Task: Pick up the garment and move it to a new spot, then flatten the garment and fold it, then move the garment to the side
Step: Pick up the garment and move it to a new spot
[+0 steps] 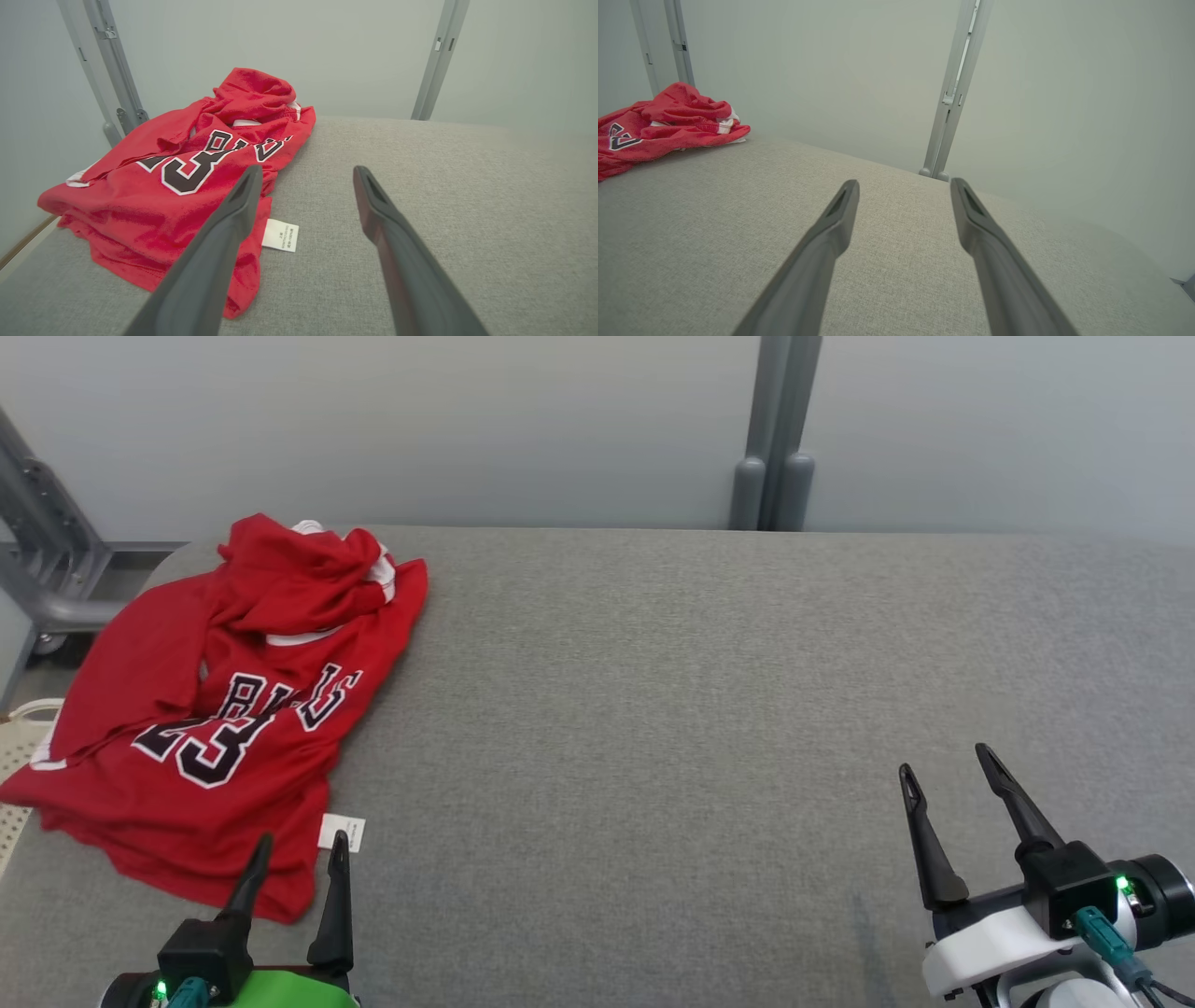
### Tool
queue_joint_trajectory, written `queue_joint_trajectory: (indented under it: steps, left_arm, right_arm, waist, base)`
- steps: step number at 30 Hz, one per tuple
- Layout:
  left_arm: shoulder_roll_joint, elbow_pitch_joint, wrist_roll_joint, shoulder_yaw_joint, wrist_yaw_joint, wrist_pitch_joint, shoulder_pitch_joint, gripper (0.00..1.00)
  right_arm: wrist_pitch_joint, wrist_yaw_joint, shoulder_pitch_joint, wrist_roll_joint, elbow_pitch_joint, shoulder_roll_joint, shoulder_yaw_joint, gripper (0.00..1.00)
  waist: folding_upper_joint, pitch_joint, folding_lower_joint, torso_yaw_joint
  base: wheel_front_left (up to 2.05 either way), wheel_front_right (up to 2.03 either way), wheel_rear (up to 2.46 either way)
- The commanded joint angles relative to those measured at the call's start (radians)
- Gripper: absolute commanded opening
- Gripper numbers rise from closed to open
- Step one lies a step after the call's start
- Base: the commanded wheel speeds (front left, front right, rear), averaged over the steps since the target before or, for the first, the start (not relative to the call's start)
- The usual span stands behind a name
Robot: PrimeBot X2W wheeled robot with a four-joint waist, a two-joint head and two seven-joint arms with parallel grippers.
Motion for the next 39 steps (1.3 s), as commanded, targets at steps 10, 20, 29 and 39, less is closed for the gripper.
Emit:
queue_joint_trajectory:
  steps: [10, 20, 29, 39]
  left_arm:
    - [0.006, -0.009, 0.01, 0.046, -0.002, 0.0, 0.052, 1.0]
    - [-0.013, -0.041, 0.015, 0.092, -0.002, 0.0, 0.081, 1.0]
    - [-0.023, -0.039, 0.012, 0.079, -0.002, 0.0, 0.048, 1.0]
    - [-0.05, 0.074, -0.067, 0.051, 0.007, 0.025, -0.213, 1.0]
  right_arm:
    - [-0.003, 0.0, -0.01, 0.013, 0.01, 0.001, 0.044, 1.0]
    - [-0.003, 0.0, -0.035, 0.019, 0.026, 0.01, 0.086, 1.0]
    - [-0.003, 0.0, -0.014, 0.01, 0.005, 0.014, 0.052, 1.0]
    - [-0.003, 0.0, -0.13, -0.006, -0.061, -0.042, 0.046, 1.0]
  waist:
    - [0.0, -0.048, 0.0, 0.309]
    - [0.0, -0.037, 0.0, 0.373]
    - [0.0, -0.017, 0.0, 0.359]
    - [0.0, 0.228, 0.0, 0.236]
  base:
    - [0.0, 0.0, 0.0]
    - [0.0, 0.0, 0.0]
    - [0.0, 0.0, 0.0]
    - [0.0, 0.0, 0.0]
